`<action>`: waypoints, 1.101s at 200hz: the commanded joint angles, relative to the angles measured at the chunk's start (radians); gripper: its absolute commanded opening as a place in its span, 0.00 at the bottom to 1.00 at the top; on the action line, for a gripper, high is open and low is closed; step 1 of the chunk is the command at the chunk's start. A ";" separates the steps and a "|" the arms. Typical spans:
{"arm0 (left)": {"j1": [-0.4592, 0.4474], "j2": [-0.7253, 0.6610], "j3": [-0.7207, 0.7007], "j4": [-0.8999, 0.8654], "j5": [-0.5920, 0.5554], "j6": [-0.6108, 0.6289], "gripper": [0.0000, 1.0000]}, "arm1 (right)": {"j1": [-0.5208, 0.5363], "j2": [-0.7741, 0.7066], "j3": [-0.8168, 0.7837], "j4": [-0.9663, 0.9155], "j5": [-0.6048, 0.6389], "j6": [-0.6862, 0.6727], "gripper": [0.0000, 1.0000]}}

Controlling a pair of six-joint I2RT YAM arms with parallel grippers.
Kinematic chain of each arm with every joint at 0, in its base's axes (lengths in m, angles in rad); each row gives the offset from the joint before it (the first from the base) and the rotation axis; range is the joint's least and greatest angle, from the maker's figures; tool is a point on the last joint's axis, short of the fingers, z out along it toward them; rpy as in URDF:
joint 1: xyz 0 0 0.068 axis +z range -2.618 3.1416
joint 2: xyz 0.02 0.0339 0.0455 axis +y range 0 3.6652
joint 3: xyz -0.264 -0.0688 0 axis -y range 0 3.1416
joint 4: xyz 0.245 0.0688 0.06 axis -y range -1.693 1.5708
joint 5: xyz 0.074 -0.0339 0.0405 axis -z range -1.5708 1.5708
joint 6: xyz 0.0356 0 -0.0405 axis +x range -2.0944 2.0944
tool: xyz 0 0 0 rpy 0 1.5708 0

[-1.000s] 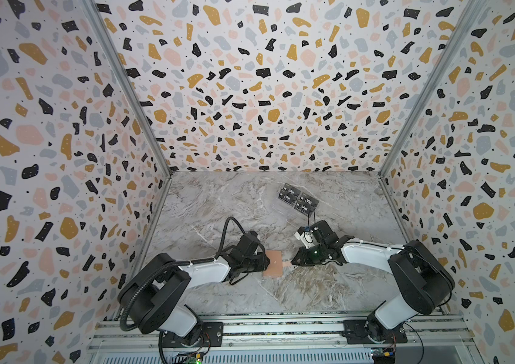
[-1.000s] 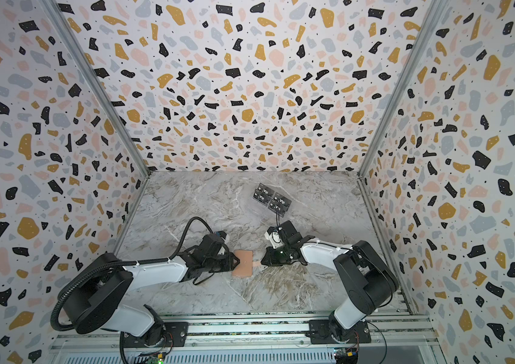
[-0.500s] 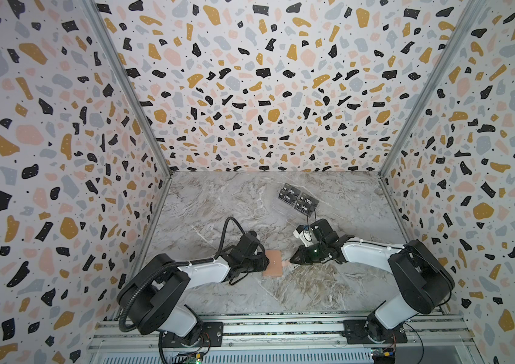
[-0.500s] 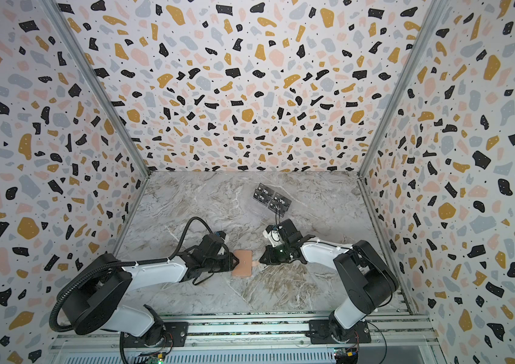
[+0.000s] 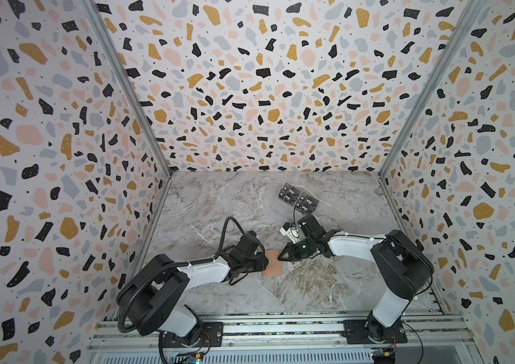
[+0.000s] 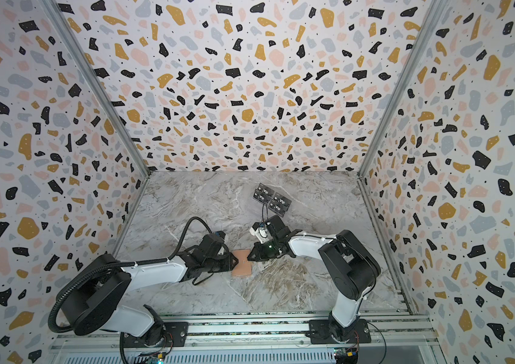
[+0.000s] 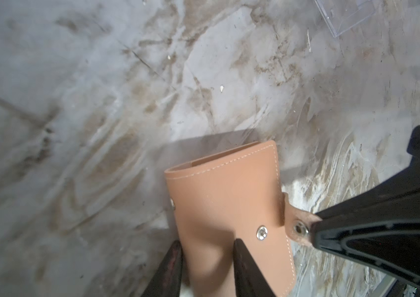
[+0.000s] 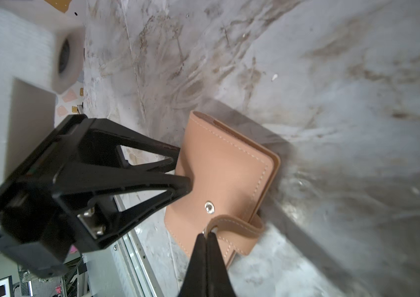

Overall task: Insert credit cards into a card holder
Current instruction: Close the button on the card holder.

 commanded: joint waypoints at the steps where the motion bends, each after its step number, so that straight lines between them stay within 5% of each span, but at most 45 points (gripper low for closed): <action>1: -0.004 0.034 -0.039 -0.178 -0.040 -0.006 0.36 | 0.013 0.019 0.056 -0.036 -0.005 -0.041 0.00; 220: -0.004 0.040 -0.047 -0.165 -0.040 -0.005 0.35 | 0.084 0.107 0.224 -0.332 0.127 -0.194 0.00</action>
